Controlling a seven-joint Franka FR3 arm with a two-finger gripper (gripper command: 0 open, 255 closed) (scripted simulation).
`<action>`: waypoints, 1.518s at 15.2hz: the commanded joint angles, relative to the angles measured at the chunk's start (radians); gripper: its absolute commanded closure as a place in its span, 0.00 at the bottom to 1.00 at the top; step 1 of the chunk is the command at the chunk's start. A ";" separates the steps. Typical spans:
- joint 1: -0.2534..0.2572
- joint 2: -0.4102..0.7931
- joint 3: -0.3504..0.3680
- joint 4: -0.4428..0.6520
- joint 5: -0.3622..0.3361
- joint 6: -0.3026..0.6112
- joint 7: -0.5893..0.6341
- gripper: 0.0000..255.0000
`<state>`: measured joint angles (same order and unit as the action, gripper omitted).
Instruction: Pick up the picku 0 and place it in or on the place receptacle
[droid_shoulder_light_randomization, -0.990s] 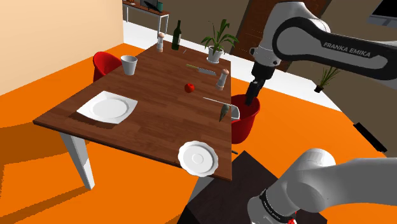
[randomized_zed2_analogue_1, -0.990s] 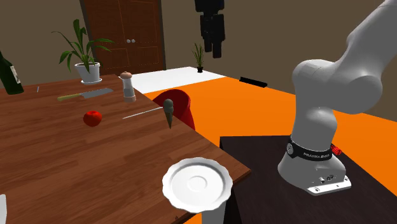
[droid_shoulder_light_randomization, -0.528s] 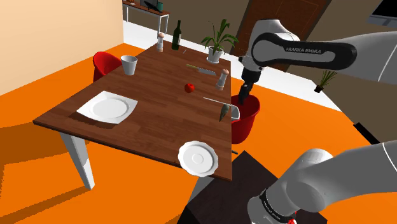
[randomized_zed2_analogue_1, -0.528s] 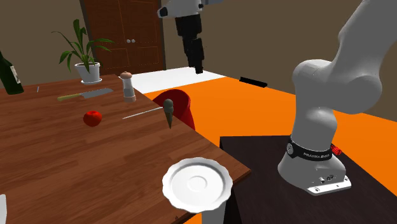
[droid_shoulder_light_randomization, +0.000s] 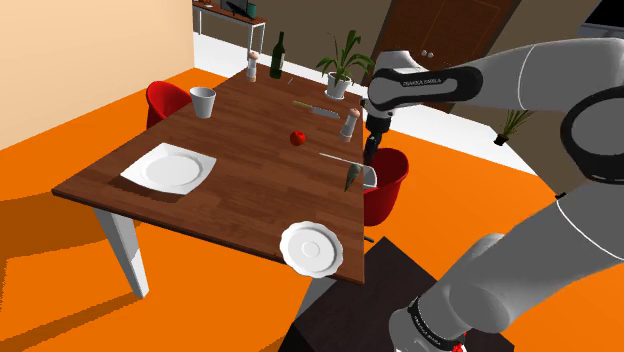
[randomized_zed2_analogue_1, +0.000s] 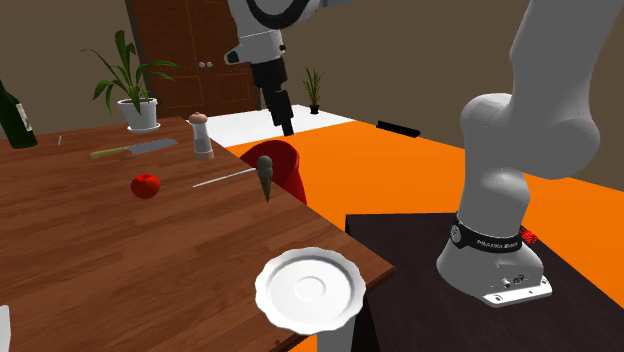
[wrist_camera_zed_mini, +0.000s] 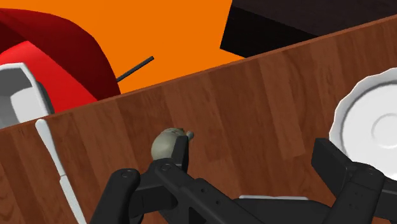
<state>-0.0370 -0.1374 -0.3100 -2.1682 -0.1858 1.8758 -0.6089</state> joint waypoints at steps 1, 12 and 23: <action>-0.003 0.081 -0.015 0.045 0.014 0.026 -0.046 0.00; -0.051 0.391 -0.035 0.219 0.083 0.120 -0.211 0.00; -0.057 0.410 -0.036 0.179 0.086 0.179 -0.213 0.00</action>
<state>-0.0937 0.2724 -0.3456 -1.9897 -0.0997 2.0550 -0.8222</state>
